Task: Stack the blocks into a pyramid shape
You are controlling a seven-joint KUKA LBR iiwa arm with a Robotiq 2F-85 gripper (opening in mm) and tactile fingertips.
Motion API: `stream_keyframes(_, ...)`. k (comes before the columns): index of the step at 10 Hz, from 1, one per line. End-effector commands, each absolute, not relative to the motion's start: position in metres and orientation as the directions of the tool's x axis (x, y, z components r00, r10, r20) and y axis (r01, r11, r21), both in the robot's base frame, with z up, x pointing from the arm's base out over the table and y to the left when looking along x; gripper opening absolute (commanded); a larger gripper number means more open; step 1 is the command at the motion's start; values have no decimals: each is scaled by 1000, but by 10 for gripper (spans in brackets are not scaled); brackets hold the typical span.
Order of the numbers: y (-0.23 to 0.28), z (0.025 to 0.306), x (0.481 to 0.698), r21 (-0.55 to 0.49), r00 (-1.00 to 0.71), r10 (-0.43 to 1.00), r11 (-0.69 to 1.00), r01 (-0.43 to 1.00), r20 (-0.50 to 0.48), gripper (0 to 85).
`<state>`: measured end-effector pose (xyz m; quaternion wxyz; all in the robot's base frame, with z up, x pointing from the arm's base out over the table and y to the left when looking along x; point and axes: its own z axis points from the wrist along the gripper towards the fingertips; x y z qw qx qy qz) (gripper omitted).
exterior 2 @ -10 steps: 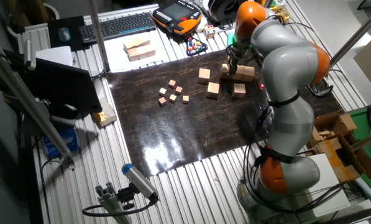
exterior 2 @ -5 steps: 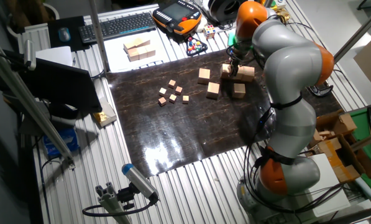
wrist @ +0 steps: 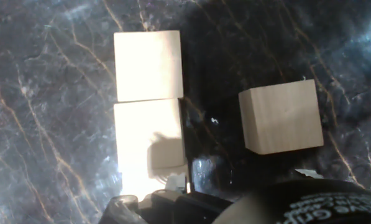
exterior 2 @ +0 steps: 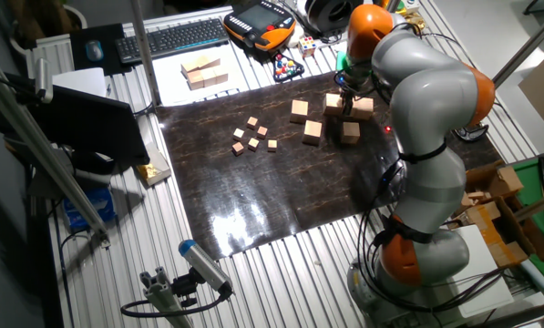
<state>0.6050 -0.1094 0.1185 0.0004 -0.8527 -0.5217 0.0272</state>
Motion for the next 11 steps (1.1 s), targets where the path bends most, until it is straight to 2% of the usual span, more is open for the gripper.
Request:
stream_keyframes(1,-108,117,605,-25,453,890,-454,891,-45,850)
stream_keyframes(5,-109,113,605,-2,445,894,-446,895,-47,850)
stream_keyframes(11,-109,113,605,71,411,912,-411,909,19,850)
